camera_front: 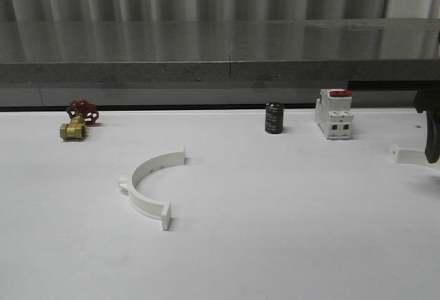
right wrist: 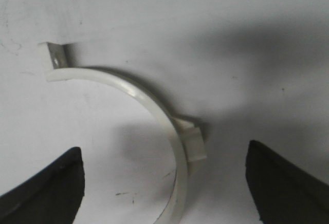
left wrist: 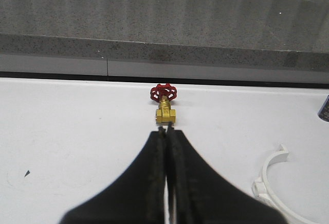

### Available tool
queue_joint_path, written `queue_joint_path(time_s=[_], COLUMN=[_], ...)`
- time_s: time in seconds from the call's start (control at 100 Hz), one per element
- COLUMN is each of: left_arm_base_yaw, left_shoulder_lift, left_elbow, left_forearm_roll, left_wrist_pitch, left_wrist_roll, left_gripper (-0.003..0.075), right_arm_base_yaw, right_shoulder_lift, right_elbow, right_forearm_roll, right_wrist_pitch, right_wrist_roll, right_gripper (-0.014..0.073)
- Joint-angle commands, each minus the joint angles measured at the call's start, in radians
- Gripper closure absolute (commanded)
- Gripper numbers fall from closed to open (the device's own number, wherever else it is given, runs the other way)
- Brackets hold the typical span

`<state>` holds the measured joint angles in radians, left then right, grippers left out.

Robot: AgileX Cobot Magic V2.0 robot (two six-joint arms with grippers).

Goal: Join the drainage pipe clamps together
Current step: 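Grasp the clamp half's end tab with the right gripper and lift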

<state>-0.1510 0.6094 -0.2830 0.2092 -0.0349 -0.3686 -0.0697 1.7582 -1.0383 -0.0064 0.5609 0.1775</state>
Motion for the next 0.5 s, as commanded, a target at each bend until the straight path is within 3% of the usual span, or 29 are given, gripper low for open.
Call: queue_joint_path(time_s=[0.0,0.49], left_arm_base_yaw=[0.004,0.004], left_shoulder_lift=[0.000,0.000], left_elbow=[-0.029,-0.029], left_forearm_roll=[-0.003,-0.003], left_wrist_pitch=[-0.073,-0.073], left_wrist_roll=[-0.008,-0.008], left_gripper=[0.0740,0.0740], right_arm_base_yaw=[-0.006,-0.006], right_shoulder_lift=[-0.021,-0.001], right_elbow=[-0.029,-0.029], right_forearm_roll=[-0.004,-0.004], right_wrist_pitch=[-0.041,-0.068], right_wrist_roll=[-0.013,-0.013], right_gripper=[-0.0038,-0.0038])
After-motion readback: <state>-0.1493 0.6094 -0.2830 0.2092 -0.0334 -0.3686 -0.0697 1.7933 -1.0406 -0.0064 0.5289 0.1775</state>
